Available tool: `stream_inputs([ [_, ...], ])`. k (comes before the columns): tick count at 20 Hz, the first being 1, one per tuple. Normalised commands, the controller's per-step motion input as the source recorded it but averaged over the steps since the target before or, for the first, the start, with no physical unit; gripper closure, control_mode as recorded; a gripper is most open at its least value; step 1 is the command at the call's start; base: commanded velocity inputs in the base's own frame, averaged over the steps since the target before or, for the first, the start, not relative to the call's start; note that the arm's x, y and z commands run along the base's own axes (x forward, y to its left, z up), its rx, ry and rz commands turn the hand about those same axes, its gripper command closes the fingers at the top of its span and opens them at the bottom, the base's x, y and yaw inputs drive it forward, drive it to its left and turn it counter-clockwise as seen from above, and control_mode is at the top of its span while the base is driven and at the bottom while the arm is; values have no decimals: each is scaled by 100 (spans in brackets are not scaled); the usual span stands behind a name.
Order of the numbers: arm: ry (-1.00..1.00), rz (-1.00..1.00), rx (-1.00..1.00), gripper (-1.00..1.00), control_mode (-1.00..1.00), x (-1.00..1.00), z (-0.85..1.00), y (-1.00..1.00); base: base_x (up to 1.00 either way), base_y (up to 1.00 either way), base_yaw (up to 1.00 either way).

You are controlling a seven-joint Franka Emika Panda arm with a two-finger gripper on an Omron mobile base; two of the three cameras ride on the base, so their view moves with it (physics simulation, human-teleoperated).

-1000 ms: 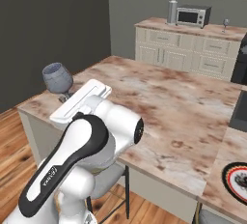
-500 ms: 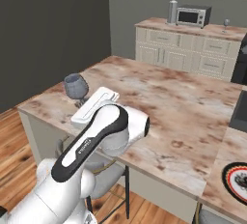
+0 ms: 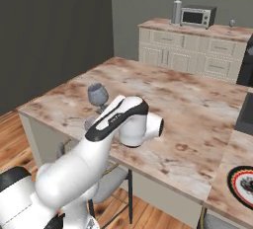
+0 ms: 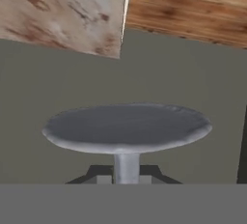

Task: Retrieve the wine glasses from the counter and place one next to each plate.

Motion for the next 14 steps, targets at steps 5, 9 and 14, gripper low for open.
stream_inputs([
  [5,4,0,-5,100,-100,64,-57,-42,0,0,0],
  [9,7,1,-4,100,-100,57,-59,-33,0,0,0],
  [14,8,0,-3,100,-100,53,-61,-20,0,0,0],
])
